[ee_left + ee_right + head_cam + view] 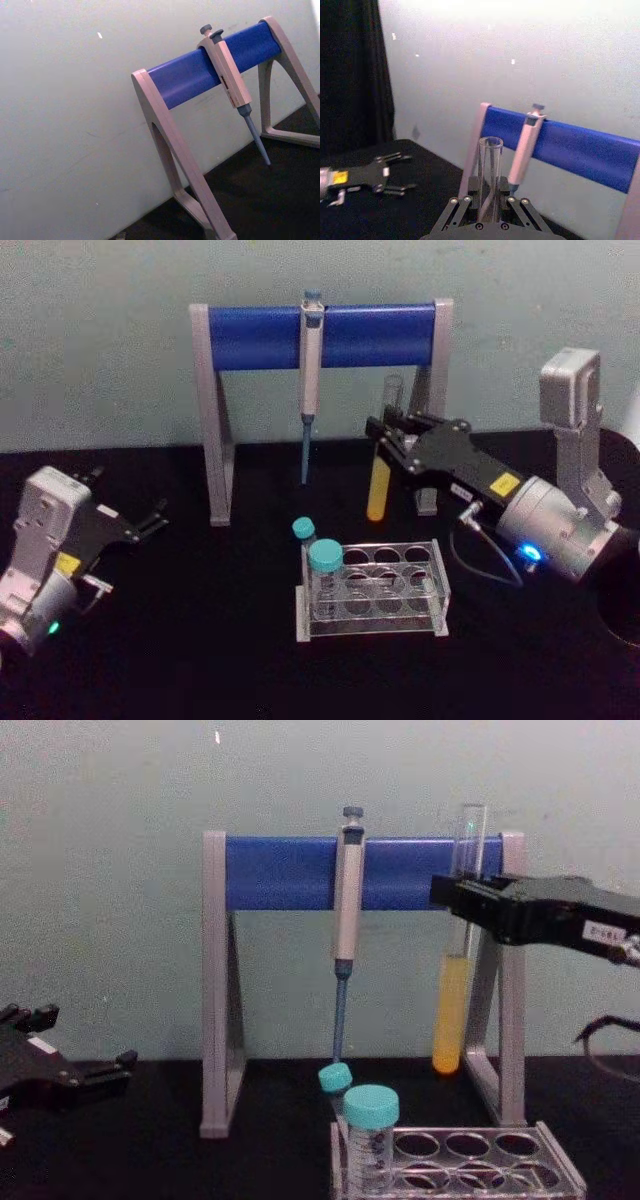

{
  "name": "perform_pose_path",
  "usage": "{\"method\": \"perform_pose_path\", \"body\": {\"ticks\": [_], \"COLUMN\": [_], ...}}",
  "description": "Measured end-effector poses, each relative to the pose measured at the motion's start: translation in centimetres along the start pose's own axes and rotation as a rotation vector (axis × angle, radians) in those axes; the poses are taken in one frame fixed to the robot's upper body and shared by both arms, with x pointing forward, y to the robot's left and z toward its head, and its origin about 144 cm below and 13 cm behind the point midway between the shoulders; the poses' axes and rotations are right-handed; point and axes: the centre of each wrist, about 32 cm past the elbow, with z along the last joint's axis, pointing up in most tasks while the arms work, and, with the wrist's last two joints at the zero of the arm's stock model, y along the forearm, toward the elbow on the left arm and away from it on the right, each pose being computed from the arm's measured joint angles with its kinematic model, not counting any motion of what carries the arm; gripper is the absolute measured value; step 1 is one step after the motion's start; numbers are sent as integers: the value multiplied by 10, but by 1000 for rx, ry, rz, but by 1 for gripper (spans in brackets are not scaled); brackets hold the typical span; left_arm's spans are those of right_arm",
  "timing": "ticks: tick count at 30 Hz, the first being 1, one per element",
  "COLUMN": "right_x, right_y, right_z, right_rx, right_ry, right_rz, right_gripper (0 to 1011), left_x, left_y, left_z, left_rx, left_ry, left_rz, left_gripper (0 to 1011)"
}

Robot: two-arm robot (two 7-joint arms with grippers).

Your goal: Pick up the test tube from the test tube rack, shake it, then place it back into the test tube rack.

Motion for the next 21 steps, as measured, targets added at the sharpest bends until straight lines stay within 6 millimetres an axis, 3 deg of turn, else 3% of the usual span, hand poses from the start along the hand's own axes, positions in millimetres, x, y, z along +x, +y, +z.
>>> {"method": "perform_pose_path", "body": {"ticks": [13, 21], "right_x": [8, 13], "right_y": [9, -7], "right_z": [-1, 4], "right_rx": [-7, -8], "right_ry": [0, -29], "right_rz": [-37, -74], "right_gripper": [242, 242], "left_x": [0, 0], "left_y": [0, 0], "left_z": [0, 0], "left_rx": [0, 0], "left_ry": [0, 0], "left_rz": [0, 0], "left_gripper": [1001, 1001]}}
